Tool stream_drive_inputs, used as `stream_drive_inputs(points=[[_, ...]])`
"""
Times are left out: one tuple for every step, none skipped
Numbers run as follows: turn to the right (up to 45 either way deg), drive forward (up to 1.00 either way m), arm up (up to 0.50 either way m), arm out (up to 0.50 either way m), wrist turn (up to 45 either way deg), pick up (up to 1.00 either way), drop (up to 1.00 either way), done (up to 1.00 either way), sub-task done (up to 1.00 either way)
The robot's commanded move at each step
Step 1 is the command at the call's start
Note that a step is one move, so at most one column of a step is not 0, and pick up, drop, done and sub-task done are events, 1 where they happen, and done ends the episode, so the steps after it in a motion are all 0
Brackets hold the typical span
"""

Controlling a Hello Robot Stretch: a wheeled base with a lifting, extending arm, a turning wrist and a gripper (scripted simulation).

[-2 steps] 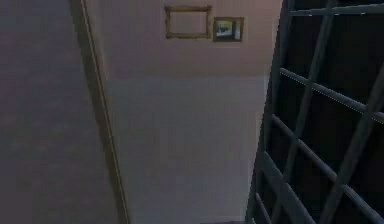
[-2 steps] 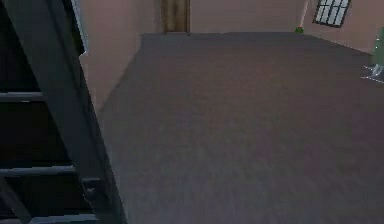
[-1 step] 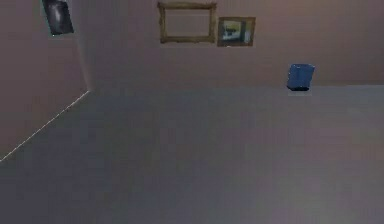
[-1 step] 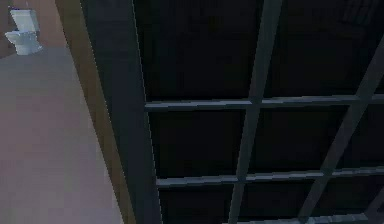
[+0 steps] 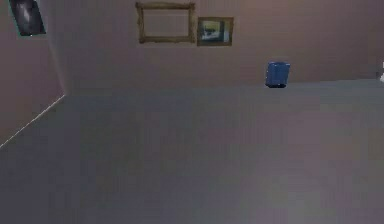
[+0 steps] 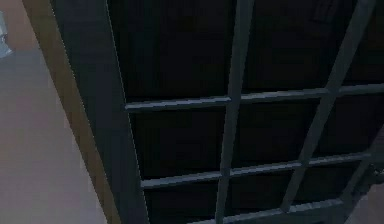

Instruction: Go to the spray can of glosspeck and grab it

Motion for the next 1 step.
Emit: stream_drive_inputs(points=[[0.0,0.25,0.00,0.00,0.0,0.00,0.00,0.00,0.00]])
